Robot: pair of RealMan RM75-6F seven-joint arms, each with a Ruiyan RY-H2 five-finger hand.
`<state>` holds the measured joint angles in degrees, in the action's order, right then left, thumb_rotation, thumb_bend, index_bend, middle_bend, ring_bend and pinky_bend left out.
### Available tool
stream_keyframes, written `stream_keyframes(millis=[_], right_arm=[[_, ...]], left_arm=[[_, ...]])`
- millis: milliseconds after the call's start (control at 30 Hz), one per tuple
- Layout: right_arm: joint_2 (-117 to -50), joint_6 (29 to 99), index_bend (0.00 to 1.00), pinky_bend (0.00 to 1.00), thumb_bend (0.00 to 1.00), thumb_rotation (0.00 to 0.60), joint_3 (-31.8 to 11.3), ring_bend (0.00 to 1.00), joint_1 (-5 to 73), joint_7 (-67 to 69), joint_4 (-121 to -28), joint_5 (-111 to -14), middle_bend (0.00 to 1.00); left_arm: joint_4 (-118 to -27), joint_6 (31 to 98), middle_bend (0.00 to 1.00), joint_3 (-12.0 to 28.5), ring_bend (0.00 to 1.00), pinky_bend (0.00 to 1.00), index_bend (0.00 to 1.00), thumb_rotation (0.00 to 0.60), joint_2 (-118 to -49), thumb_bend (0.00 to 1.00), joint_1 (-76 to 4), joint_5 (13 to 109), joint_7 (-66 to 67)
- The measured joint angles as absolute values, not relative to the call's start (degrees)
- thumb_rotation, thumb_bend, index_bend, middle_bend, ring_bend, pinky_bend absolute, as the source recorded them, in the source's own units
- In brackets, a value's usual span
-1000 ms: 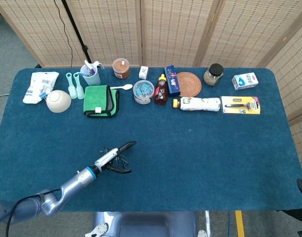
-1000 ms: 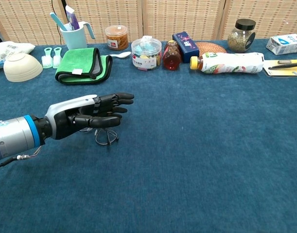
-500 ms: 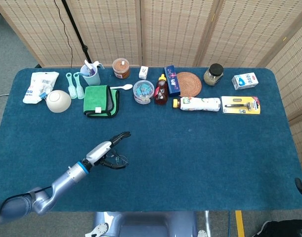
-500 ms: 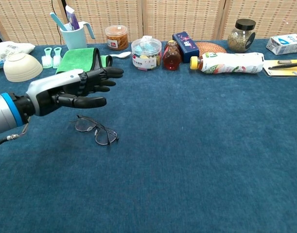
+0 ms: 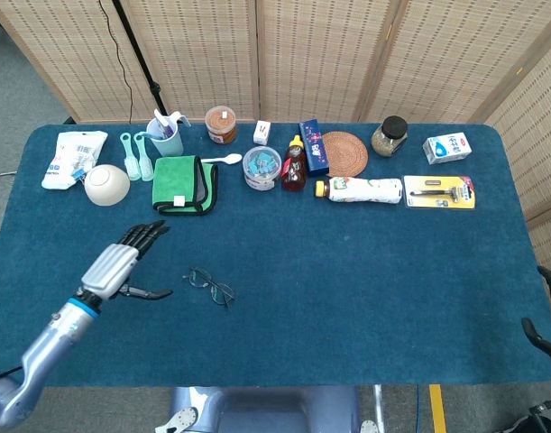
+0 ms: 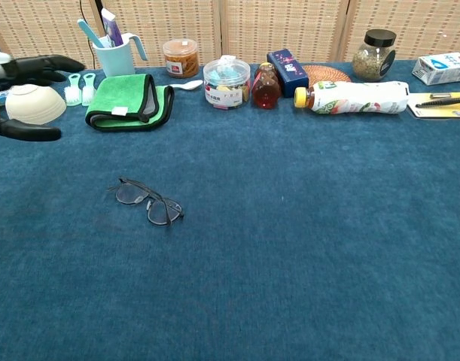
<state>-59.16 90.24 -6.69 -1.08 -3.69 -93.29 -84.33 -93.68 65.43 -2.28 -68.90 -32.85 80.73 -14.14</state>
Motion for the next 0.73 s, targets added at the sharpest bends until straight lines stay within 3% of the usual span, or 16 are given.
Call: stream_keyframes(millis=[333,733], right_arm=[[-60.6,86.5,0.16,0.18,0.3,0.6,-6.3,0.11,2.1,-4.9,-92.7,-85.7,0.03],[-61.6,84.6,0.17,0.18,0.3,0.6,-5.2,0.11,4.4,-6.3,-93.7,-88.3,0.03]], left_arm=[[-103.4,74.1,0.0,-4.4,0.0,0.0,0.0,0.313,-59.7,0.03,-23.4,75.9,-1.4],[-105.5,83.6,0.0,-6.1,0.0,0.0,0.0,0.314,-56.8,0.03,-14.6,82.0,0.8]])
